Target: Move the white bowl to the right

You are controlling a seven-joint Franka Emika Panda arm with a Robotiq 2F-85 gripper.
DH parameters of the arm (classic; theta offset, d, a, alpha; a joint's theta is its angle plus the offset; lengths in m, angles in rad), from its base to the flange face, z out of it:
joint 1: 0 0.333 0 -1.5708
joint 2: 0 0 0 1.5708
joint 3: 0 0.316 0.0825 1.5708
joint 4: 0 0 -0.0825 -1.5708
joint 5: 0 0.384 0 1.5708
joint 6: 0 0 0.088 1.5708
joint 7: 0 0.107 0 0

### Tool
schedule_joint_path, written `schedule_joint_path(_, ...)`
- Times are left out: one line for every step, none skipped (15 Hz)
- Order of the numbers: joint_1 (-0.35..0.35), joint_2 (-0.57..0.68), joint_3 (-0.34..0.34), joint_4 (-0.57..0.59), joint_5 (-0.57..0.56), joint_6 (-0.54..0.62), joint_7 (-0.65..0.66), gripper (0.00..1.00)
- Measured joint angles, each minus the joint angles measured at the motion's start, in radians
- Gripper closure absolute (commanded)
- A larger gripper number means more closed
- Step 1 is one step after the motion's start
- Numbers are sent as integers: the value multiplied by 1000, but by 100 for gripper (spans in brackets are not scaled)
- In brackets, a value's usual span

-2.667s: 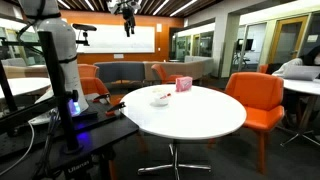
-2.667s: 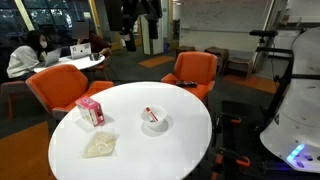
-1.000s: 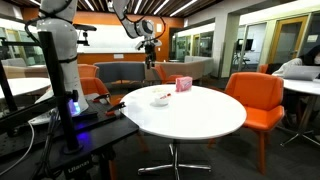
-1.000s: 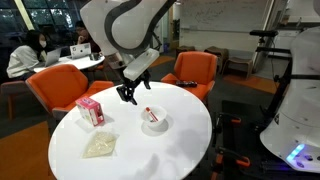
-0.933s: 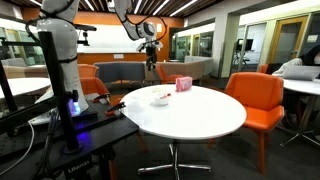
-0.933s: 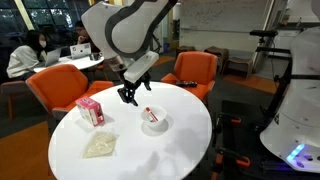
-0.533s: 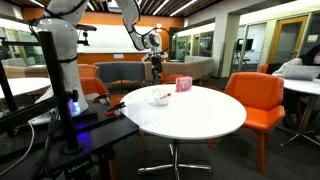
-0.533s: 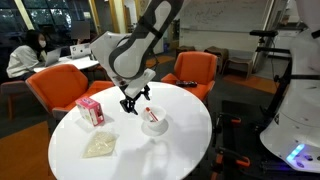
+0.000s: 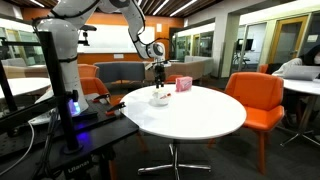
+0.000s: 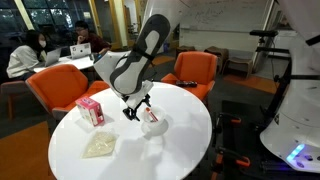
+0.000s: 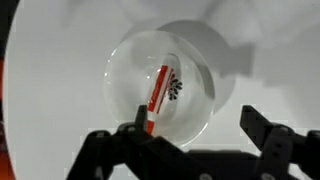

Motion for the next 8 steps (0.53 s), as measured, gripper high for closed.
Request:
schedule_joint_path(0,17,-2,11,0,0,-1,0)
schedule_joint_path(0,31,-3,21,0,0,-2,0)
schedule_joint_path(0,45,-3,31,2,0,-3,0)
schedule_joint_path(0,59,-3,41,3,0,-5,0)
schedule_joint_path(0,70,-3,51,4,0,-6,0)
schedule_joint_path(0,82,-3,61,5,0,-8,0)
schedule_joint_path(1,93,-3,69,5,0,-11,0)
schedule_joint_path(1,104,-3,79,5,0,-15,25)
